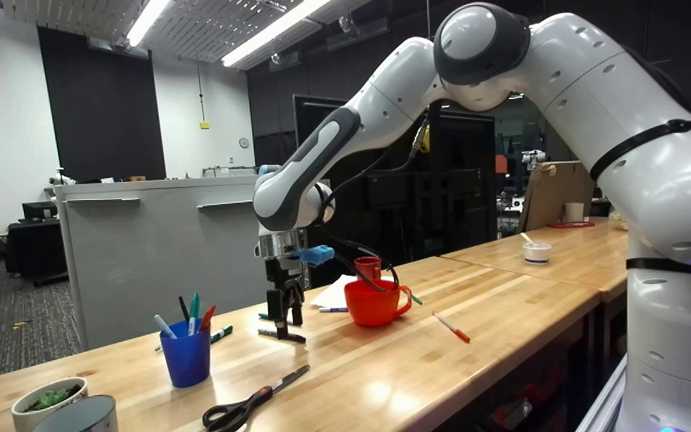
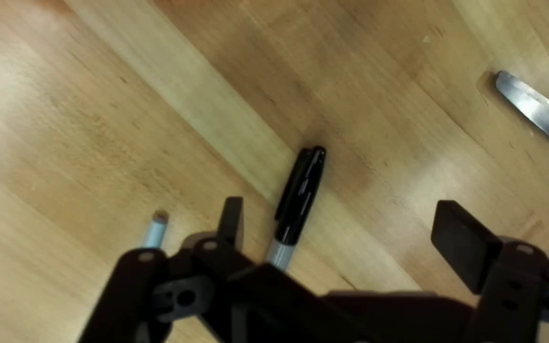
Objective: Pick the black marker and move it to the right of the red mug
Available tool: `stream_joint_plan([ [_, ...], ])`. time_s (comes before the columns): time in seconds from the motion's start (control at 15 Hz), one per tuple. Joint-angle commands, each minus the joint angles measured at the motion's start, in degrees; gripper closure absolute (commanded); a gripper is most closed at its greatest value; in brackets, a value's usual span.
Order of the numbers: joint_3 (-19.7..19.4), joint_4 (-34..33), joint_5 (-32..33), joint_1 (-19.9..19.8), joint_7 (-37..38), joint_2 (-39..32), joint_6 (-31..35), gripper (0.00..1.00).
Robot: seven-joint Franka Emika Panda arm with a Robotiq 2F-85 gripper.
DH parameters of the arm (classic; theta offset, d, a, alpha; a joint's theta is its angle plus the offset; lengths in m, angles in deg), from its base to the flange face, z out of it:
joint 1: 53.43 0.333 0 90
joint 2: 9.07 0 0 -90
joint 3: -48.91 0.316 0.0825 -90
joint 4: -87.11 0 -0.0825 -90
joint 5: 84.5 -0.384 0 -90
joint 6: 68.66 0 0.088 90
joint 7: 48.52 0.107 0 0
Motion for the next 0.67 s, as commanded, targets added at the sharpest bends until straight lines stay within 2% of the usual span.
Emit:
stream_joint_plan([
  [0.0, -0.92, 0.34, 1.13, 1.25, 1.77, 1.40, -1.66, 0.00],
  [0.6, -2.02, -0.93, 7.01, 4.75, 8.03, 5.18, -5.35, 0.00],
])
